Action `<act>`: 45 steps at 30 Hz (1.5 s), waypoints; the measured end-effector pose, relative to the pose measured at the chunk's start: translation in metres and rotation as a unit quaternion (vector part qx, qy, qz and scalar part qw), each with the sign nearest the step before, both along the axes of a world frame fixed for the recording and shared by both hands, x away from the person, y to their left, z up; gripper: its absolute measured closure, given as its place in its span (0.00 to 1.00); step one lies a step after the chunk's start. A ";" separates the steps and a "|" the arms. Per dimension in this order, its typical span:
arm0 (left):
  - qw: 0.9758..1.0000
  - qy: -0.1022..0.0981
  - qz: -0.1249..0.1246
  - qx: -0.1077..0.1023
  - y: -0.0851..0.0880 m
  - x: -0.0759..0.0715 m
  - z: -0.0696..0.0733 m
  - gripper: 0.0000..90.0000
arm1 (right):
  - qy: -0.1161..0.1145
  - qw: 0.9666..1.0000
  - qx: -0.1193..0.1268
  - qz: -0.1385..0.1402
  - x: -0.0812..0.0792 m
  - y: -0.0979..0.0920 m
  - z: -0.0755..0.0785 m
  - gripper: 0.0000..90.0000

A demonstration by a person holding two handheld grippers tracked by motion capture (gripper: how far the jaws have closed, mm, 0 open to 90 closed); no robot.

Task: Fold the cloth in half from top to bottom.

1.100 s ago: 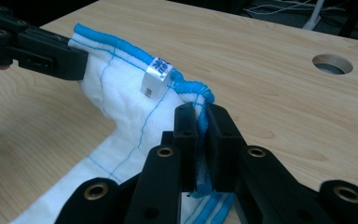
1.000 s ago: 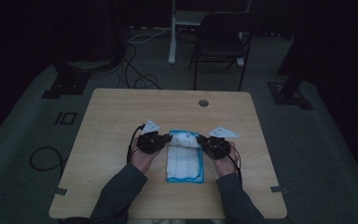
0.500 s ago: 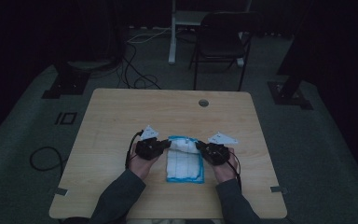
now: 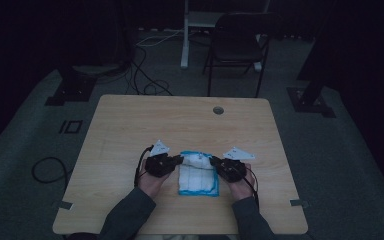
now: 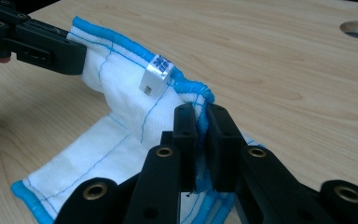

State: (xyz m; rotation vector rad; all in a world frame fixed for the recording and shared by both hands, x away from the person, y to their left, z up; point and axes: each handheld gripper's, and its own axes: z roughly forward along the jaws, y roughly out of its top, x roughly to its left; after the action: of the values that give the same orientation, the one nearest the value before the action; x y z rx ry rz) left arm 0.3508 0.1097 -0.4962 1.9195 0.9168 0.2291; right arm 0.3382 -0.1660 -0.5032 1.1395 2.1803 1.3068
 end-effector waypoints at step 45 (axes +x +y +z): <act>0.999 0.023 0.024 -0.031 0.012 -0.003 -0.005 0.79 | 0.025 1.000 -0.011 0.016 -0.028 -0.003 -0.023 0.92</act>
State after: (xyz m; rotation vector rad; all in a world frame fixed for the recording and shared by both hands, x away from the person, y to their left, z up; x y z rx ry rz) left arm 0.3479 0.1222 -0.5013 1.8543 0.9918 0.1835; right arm 0.3105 -0.1690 -0.5260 1.1451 2.2517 1.2783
